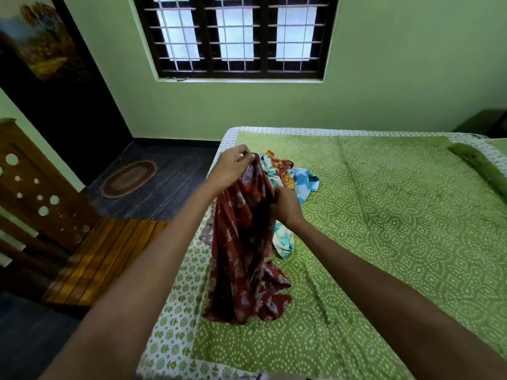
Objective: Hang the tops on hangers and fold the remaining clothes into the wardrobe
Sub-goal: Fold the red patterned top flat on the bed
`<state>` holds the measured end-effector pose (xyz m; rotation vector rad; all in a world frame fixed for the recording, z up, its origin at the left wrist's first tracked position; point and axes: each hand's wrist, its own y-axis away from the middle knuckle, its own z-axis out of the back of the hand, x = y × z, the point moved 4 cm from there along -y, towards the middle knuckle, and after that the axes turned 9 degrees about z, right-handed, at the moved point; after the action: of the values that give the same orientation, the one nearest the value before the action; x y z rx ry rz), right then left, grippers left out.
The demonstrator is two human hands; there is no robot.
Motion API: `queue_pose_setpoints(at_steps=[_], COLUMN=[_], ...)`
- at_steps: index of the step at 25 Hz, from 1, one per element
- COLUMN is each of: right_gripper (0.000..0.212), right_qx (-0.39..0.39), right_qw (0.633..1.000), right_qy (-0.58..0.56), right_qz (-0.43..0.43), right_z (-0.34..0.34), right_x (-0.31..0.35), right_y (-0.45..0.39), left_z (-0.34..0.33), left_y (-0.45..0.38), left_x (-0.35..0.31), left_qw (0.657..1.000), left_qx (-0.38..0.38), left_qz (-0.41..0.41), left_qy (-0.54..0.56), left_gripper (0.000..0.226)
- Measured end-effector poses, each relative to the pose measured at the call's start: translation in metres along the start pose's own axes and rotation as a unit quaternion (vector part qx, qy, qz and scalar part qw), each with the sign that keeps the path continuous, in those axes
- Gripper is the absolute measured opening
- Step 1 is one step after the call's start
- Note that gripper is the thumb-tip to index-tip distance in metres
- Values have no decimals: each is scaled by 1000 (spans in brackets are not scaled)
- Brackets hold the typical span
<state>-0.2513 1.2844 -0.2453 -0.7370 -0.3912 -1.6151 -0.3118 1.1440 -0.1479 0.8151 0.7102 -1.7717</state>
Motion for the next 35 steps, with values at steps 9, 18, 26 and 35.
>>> queue_pose_setpoints(at_steps=[9,18,26,35], right_gripper=[18,18,18,15], right_qx=[79,125,84,-33], right_qw=[979,946,941,995], right_qy=[-190,-296,-327,54], right_qz=[-4,-27,-15,79], right_z=[60,102,101,149], right_x=[-11,52,52,-11], right_y=[-33,-59,-56,-66], left_z=[70,8,-61,32], left_y=[-4,11,10,-14], left_x=[54,49,51,56], left_qw=[959,976,967,988], left_qx=[161,170,144,-147], left_qz=[75,98,138,-42], left_qy=[-222,90,158,-13], left_gripper=[60,23,13,19])
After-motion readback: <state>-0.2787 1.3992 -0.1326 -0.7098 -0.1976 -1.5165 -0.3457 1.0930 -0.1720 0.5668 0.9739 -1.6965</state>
